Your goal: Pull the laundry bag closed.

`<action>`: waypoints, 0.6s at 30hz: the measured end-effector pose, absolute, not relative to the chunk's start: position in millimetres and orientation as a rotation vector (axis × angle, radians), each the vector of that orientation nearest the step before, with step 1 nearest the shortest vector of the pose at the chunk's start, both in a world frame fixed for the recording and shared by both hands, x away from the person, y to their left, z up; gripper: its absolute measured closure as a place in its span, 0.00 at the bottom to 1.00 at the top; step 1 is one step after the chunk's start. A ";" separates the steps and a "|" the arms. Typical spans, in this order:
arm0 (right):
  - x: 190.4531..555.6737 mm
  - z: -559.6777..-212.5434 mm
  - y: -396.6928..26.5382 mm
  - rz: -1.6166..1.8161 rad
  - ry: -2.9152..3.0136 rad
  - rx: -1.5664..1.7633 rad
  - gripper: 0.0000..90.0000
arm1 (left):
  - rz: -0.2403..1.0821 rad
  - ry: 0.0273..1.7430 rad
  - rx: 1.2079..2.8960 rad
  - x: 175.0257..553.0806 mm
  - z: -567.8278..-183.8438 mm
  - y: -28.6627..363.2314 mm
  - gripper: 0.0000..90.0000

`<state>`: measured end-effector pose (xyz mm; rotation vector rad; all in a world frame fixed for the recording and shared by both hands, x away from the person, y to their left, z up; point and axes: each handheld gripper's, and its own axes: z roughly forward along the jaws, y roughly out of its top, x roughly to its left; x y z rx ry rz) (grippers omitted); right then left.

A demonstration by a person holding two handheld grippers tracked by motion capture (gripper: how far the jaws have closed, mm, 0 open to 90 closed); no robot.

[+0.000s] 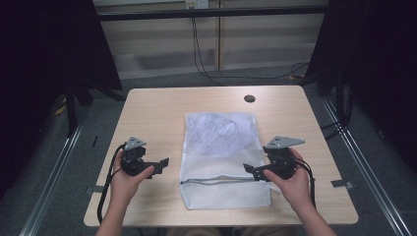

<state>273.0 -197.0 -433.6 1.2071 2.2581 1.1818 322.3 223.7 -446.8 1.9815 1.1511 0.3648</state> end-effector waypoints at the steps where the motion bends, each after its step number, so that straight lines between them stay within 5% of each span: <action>1: 273.5 -433.6 -195.0 1.185 2.265 1.204 0.04 | 0.362 1.151 1.980 322.3 -446.7 223.9 0.01; 18: 278.2 -435.9 -162.8 1.216 2.318 1.158 0.03 | 0.362 1.147 1.984 322.1 -446.8 226.7 0.01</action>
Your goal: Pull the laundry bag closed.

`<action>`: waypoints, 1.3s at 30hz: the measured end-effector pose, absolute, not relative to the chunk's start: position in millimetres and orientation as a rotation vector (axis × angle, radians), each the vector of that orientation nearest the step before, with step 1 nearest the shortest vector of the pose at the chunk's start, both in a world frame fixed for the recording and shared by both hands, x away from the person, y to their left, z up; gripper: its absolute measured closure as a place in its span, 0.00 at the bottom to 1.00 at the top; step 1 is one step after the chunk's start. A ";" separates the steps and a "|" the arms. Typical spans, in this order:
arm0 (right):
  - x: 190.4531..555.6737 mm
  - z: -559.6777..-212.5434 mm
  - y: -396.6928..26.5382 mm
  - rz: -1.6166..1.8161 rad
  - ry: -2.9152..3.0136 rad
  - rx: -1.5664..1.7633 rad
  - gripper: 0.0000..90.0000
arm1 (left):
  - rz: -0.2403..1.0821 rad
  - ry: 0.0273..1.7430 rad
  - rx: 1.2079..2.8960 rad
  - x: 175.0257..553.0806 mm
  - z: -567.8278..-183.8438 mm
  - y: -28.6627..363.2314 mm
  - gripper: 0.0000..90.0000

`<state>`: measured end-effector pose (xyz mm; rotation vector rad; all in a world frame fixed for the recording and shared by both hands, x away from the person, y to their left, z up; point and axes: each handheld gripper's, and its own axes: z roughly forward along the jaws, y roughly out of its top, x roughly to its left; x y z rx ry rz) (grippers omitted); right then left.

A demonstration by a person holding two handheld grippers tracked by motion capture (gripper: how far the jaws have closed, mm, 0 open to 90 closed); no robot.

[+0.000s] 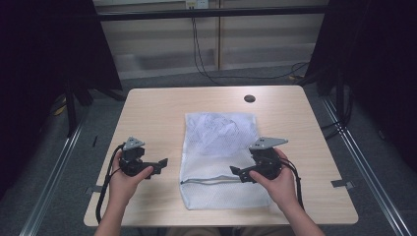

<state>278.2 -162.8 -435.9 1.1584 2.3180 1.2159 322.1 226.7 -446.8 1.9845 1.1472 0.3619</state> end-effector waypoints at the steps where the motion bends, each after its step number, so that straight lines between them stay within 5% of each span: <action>1: 278.2 -435.9 -162.8 1.216 2.318 1.158 0.03 | 0.363 1.148 1.984 322.1 -446.8 226.7 0.01; 39: 286.5 -441.9 -110.9 1.268 2.397 1.105 0.03 | 0.358 1.139 1.986 321.8 -447.9 226.0 0.01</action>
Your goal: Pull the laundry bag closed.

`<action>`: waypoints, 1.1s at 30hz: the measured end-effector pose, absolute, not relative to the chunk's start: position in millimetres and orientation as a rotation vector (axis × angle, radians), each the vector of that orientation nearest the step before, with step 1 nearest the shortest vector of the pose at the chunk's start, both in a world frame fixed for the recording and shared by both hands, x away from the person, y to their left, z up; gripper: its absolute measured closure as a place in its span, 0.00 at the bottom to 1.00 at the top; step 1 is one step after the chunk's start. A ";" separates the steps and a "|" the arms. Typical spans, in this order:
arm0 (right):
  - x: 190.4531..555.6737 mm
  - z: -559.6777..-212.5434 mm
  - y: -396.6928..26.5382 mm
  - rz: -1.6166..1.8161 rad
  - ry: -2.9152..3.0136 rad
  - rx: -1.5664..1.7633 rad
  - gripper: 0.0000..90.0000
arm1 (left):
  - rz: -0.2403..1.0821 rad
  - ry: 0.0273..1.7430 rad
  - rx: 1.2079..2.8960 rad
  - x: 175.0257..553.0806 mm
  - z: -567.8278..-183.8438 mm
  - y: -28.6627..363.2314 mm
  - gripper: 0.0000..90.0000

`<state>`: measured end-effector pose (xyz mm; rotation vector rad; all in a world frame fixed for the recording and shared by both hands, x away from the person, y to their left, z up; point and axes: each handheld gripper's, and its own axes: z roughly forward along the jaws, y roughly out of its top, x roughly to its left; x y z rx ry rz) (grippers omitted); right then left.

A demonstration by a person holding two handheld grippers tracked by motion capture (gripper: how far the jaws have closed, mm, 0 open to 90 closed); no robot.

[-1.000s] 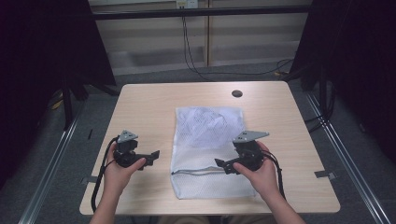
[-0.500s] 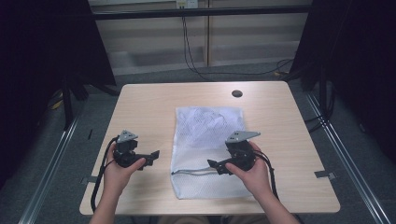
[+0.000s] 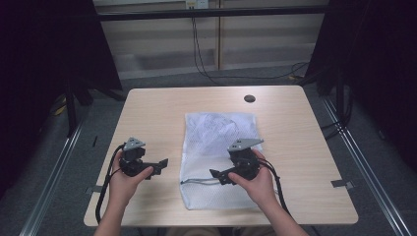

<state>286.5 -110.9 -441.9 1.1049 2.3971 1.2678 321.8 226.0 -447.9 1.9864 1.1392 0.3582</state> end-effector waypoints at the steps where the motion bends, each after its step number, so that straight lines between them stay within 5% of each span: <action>1: 286.6 -442.1 -109.6 1.274 2.398 1.103 0.03 | 0.359 1.139 1.989 322.0 -447.9 226.4 0.01; 12: 288.9 -448.5 -94.4 1.296 2.454 1.094 0.02 | 0.356 1.138 1.991 321.9 -448.0 227.3 0.01; 33: 292.0 -460.6 -67.4 1.329 2.526 1.092 0.15 | 0.362 1.147 1.967 320.8 -446.9 230.9 0.02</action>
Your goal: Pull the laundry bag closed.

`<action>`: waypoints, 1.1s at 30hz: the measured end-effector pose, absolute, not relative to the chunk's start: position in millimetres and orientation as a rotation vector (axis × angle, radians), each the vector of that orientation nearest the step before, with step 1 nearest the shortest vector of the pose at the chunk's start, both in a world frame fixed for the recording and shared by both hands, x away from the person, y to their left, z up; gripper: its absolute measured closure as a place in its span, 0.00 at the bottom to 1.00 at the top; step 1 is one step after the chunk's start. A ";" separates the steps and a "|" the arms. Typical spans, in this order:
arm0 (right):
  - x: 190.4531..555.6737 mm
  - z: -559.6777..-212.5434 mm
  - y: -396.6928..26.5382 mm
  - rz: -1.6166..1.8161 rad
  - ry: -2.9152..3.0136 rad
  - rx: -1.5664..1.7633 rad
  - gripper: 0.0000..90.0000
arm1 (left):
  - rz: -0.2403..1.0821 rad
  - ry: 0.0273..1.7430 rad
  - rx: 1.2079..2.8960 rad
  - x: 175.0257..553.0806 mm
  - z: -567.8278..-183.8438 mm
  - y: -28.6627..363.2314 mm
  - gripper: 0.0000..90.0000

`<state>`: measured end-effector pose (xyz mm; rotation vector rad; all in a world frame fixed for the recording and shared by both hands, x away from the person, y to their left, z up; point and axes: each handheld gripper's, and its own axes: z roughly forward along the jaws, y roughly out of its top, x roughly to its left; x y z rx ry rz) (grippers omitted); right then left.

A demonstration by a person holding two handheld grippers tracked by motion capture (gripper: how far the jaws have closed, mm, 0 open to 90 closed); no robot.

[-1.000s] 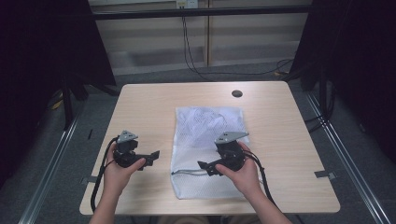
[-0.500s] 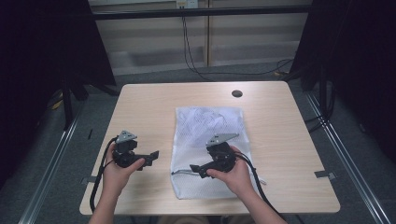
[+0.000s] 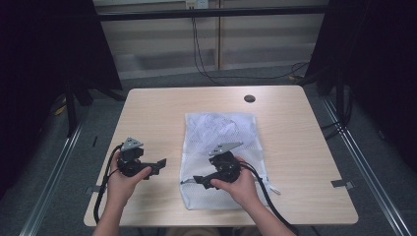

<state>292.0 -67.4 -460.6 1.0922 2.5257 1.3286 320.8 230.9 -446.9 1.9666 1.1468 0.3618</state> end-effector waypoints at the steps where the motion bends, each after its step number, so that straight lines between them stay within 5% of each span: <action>1: 292.2 -461.7 -65.4 1.323 2.531 1.099 0.16 | 0.363 1.141 1.977 321.0 -446.4 232.2 0.01; 17: 295.1 -469.4 -55.1 1.353 2.580 1.093 0.37 | 0.360 1.141 1.980 320.9 -446.8 232.4 0.02; 33: 302.3 -478.6 -42.7 1.384 2.626 1.174 0.43 | 0.358 1.137 1.987 320.6 -447.4 234.3 0.02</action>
